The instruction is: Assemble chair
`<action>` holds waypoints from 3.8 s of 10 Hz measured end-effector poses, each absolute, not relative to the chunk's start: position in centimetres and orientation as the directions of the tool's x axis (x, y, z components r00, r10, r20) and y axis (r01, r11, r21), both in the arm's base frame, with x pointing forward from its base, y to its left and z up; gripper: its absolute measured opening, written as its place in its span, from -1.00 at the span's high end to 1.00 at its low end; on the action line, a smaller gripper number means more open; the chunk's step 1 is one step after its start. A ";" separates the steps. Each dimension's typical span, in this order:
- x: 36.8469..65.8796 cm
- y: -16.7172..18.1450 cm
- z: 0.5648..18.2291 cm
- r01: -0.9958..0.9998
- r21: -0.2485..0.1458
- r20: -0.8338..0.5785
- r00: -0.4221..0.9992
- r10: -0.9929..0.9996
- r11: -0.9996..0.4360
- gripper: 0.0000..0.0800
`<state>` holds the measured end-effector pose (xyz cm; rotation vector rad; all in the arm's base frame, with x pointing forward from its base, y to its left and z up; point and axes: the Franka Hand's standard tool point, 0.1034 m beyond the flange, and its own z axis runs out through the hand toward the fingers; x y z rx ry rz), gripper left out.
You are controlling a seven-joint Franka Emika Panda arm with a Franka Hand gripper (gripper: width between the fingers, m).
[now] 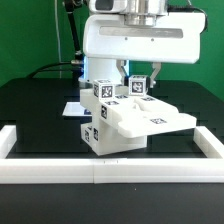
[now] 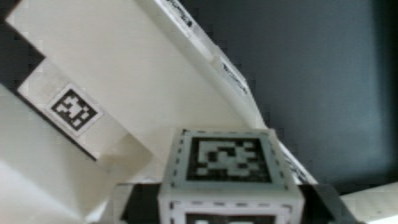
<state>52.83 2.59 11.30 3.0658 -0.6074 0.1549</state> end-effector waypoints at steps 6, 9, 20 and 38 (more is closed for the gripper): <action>52.8 2.6 11.3 -0.715 -0.047 0.087 0.692 -0.716 -0.697 0.28; 52.8 2.7 11.3 -0.830 -0.064 0.076 0.549 -0.832 -0.554 0.28; 52.8 3.0 11.2 -0.993 -0.098 0.021 0.064 -0.998 -0.066 -0.22; 52.9 2.8 11.3 -0.212 0.027 0.100 0.973 -0.208 -0.977 -0.34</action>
Offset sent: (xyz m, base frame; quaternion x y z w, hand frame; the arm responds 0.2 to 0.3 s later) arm 0.0000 0.0000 0.0000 0.0000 0.0000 0.1938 0.9810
